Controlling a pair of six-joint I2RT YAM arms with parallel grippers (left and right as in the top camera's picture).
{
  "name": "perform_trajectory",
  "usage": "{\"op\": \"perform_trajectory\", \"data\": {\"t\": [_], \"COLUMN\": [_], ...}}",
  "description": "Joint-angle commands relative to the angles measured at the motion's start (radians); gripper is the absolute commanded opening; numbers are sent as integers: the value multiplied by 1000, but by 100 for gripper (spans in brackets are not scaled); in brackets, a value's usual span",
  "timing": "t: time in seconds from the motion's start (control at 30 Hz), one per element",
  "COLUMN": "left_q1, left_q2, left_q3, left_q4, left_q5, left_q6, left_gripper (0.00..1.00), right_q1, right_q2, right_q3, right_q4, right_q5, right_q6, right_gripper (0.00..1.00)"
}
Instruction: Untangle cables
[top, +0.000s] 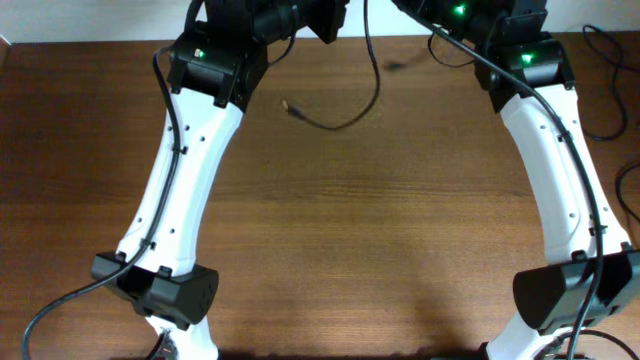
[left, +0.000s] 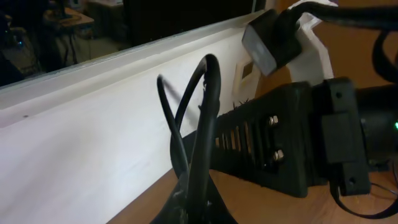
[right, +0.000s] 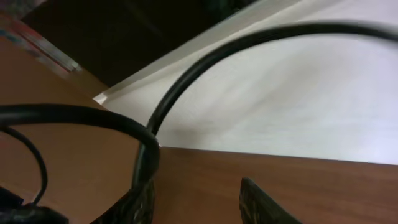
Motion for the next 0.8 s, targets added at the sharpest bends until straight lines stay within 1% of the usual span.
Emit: {"op": "perform_trajectory", "data": {"t": [0.0,0.1,0.23,0.57,0.6,0.63,0.67,0.7,0.77], "left_q1": [-2,-2,-4,-5,-5,-5,-5,-5,-5], "left_q2": [-17,-17,-15,-15,-15,-15,-15,-15,-15], "left_q3": [16,16,16,16,16,16,16,16,16], "left_q4": [22,22,22,21,22,22,22,21,22], "left_q5": [3,-30,-30,-30,-30,-30,-30,-30,-30], "left_q6": [17,17,17,17,17,17,17,17,17], "left_gripper": [0,0,0,0,0,0,0,0,0], "right_q1": [0,0,0,32,39,43,45,45,45], "right_q2": [-16,-16,-17,-19,-19,-19,-19,-19,-19], "right_q3": [18,18,18,18,18,18,18,18,18], "right_q4": [14,37,60,78,78,78,79,78,78], "right_q5": [-1,-31,-43,-44,-40,-37,-36,-36,-37], "right_q6": [17,39,66,71,71,67,63,63,57], "right_gripper": [43,43,43,43,24,11,6,4,4]}}
